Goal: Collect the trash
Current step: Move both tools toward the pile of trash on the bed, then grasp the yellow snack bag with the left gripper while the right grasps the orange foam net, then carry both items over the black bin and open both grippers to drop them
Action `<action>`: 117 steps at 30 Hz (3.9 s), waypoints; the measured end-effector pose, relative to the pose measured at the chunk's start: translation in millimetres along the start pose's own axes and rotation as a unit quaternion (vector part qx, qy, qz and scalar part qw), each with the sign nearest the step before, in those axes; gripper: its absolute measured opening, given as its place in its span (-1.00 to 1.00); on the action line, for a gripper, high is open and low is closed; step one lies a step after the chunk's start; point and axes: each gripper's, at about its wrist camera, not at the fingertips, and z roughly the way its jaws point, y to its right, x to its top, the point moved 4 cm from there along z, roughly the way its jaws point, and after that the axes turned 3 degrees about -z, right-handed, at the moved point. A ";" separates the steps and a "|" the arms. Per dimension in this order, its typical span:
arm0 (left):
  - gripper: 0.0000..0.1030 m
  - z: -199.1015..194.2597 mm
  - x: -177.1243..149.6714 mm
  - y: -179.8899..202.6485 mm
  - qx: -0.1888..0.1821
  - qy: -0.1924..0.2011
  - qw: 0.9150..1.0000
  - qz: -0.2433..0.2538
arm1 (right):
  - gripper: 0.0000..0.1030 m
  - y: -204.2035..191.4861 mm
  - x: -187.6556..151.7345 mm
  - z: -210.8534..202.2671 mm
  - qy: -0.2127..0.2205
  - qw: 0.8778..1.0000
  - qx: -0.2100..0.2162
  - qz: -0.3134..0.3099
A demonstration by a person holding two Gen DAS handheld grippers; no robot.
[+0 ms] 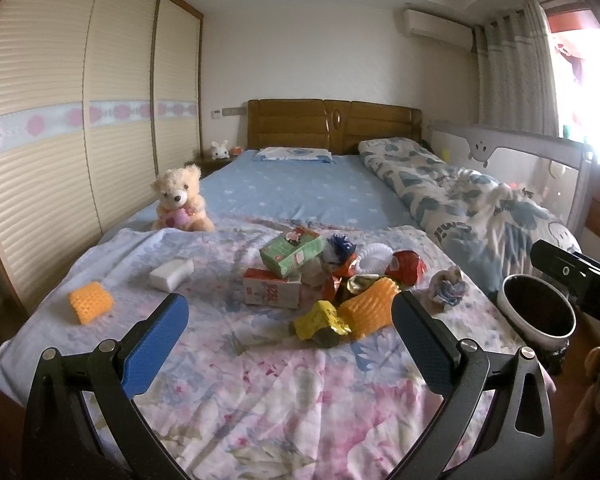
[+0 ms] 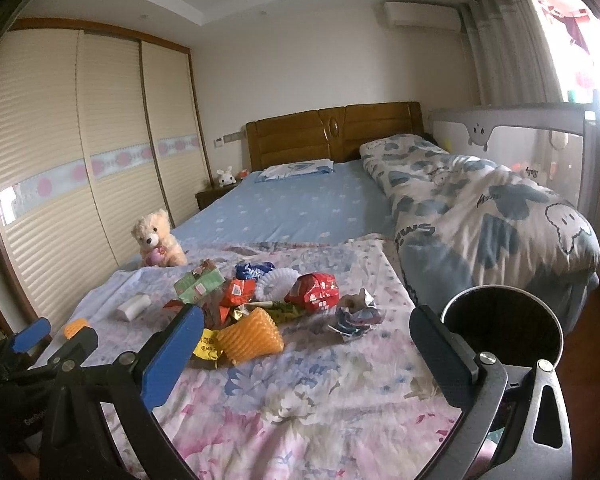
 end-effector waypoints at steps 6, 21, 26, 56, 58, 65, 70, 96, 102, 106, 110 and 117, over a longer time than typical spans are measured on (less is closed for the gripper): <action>1.00 2.2 1.1 4.8 -0.001 -0.007 1.000 0.002 | 1.00 2.3 -0.5 2.3 -0.006 1.000 0.002 0.005; 1.00 11.0 2.4 5.8 -0.006 -0.028 1.000 0.004 | 1.00 6.0 -3.8 10.5 -0.018 1.000 0.013 0.011; 1.00 28.2 -4.2 3.6 -0.009 -0.060 0.998 0.000 | 1.00 6.3 -10.1 23.3 -0.039 0.999 0.025 0.013; 0.05 165.3 -52.5 4.7 -0.058 -0.237 0.970 -0.006 | 0.35 -13.2 -52.3 168.2 -0.199 0.966 0.157 0.043; -0.14 170.9 -52.6 7.9 -0.062 -0.240 0.969 -0.003 | 0.35 -17.0 -53.9 174.7 -0.203 0.965 0.165 0.038; -0.74 182.9 -58.2 14.9 -0.074 -0.251 0.965 0.013 | -0.22 -25.3 -66.0 195.3 -0.228 0.956 0.179 0.037; -0.81 175.5 -55.8 16.2 -0.075 -0.239 0.968 0.017 | -0.41 -23.5 -68.9 186.6 -0.226 0.957 0.177 0.034; -0.82 116.6 -37.7 111.9 -0.155 -0.205 0.963 0.079 | -0.59 73.7 -47.6 79.7 -0.146 0.979 0.101 0.100; -0.82 111.6 -39.8 147.1 -0.183 -0.210 0.956 0.095 | -0.59 115.5 -49.6 58.2 -0.133 0.981 0.067 0.123; -0.82 107.9 -40.9 170.1 -0.200 -0.210 0.951 0.111 | -0.59 139.8 -49.4 48.8 -0.126 0.981 0.044 0.138; -0.82 105.0 -41.1 192.0 -0.213 -0.209 0.946 0.123 | -0.59 162.4 -50.0 42.6 -0.121 0.981 0.024 0.149; -0.82 108.6 -41.6 227.5 -0.230 -0.215 0.939 0.141 | -0.59 192.7 -53.1 37.4 -0.120 0.979 -0.003 0.164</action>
